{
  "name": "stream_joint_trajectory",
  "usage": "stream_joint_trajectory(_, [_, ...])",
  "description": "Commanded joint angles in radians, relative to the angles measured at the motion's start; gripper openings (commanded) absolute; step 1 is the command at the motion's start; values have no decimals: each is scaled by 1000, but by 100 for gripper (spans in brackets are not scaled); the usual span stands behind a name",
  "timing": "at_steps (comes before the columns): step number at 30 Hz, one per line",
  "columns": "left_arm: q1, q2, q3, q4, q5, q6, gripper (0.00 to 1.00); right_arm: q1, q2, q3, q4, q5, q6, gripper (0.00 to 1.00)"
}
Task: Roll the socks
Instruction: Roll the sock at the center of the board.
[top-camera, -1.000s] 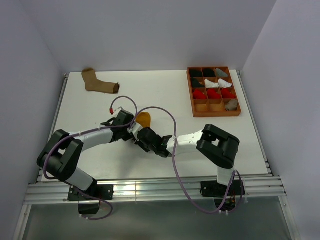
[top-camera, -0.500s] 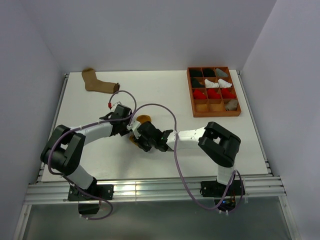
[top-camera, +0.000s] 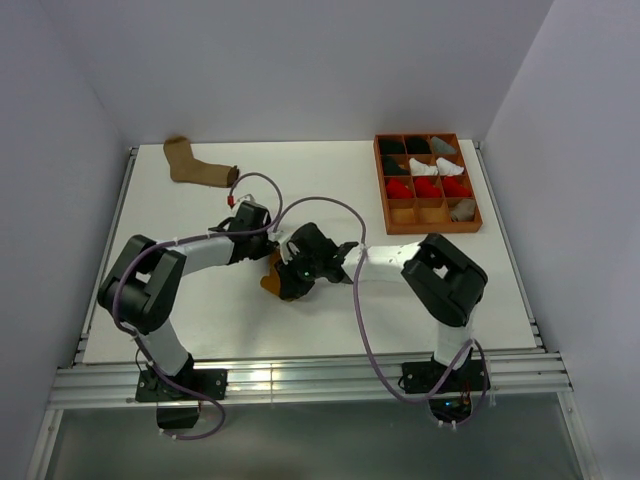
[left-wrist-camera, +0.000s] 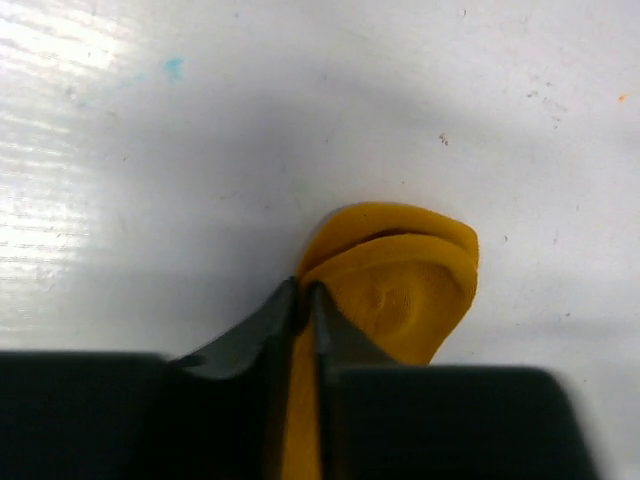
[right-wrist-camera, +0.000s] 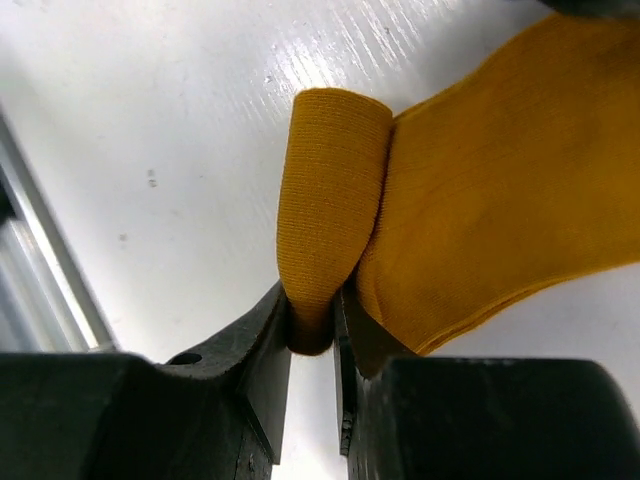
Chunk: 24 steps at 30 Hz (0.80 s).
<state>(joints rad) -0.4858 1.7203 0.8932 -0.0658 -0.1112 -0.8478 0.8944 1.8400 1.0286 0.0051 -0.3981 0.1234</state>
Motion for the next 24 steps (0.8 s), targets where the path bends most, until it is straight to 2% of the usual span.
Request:
stream_joint_trajectory(1, [1, 67, -14, -43, 22, 33, 12, -57, 1, 42, -10, -155, 85, 0])
stream_joint_trajectory(2, [1, 80, -14, -42, 18, 35, 0, -67, 16, 47, -11, -206, 97, 0])
stream_joint_trajectory(8, [1, 110, -8, -5, 19, 82, 0, -141, 97, 106, -56, -388, 211, 0])
stream_joint_trajectory(11, [1, 99, -11, 18, 22, 104, 0, -167, 136, 123, -76, -433, 242, 0])
stream_joint_trajectory(18, [0, 65, -27, 90, 25, 179, 0, -221, 208, 125, -19, -550, 373, 0])
stream_joint_trajectory(21, [1, 35, -37, 100, 7, 168, 6, -235, 240, 130, -8, -570, 413, 0])
stream_joint_trajectory(24, [0, -16, -51, 75, -24, 139, 25, -249, 255, 113, 36, -582, 461, 0])
